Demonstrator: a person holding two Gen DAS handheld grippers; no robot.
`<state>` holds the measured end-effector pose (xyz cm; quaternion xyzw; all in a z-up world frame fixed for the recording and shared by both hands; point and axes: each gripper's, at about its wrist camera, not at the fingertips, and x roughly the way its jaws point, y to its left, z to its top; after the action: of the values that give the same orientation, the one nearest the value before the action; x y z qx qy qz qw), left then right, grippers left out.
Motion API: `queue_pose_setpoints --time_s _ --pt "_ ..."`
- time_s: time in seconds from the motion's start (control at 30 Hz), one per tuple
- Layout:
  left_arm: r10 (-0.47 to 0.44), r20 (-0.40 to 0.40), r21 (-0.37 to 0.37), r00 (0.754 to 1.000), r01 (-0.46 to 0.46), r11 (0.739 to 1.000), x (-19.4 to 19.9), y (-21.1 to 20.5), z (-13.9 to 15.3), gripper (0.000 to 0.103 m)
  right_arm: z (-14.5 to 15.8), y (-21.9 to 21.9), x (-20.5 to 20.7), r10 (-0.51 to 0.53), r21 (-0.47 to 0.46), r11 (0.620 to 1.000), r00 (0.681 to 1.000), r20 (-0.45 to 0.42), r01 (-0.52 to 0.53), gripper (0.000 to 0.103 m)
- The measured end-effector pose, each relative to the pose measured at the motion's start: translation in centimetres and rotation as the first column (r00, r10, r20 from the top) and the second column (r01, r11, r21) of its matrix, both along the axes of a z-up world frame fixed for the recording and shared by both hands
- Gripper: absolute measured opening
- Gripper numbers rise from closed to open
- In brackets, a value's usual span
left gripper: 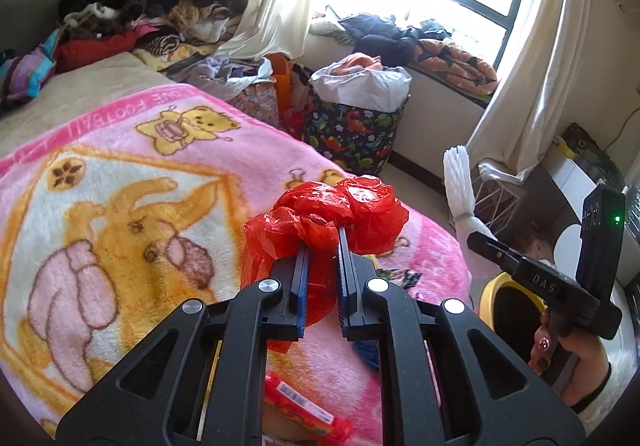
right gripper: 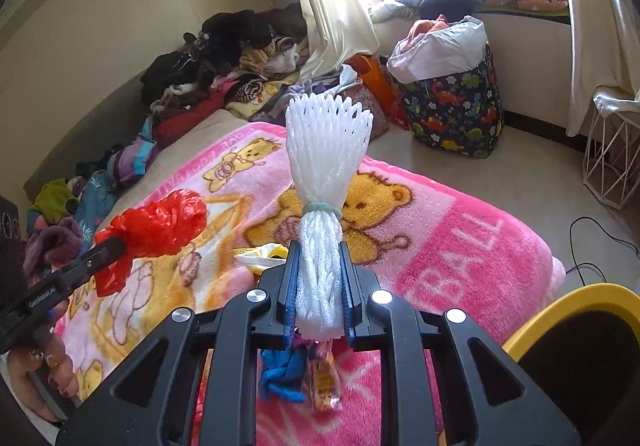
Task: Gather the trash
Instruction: 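Grasp the red plastic bag with the left tool while the right tool grasps another white mesh net, then carry both items over the yellow bin and open both tools to drop them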
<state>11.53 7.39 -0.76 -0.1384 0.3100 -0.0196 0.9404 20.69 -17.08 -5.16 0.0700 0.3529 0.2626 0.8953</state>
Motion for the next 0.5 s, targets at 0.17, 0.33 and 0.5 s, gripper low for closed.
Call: queue_pose_setpoints --time_s 0.17,0.33,0.5 --pt "-0.023 0.012 0.003 1.000 0.023 1.000 -0.2 -1.0 0.7 0.007 0.5 -1.0 -1.2 -0.009 0.016 1.000 1.000 0.008 0.009 0.017" --pt "-0.047 0.022 0.011 0.999 0.047 0.999 -0.4 -2.0 1.2 0.007 0.8 -2.3 -2.3 -0.027 0.030 0.999 1.000 0.013 0.027 0.017" --pt "-0.072 0.029 0.019 0.997 0.071 0.997 -0.5 -3.1 1.5 0.007 1.0 -4.0 -3.2 -0.055 0.041 0.998 0.998 0.013 0.055 0.017"
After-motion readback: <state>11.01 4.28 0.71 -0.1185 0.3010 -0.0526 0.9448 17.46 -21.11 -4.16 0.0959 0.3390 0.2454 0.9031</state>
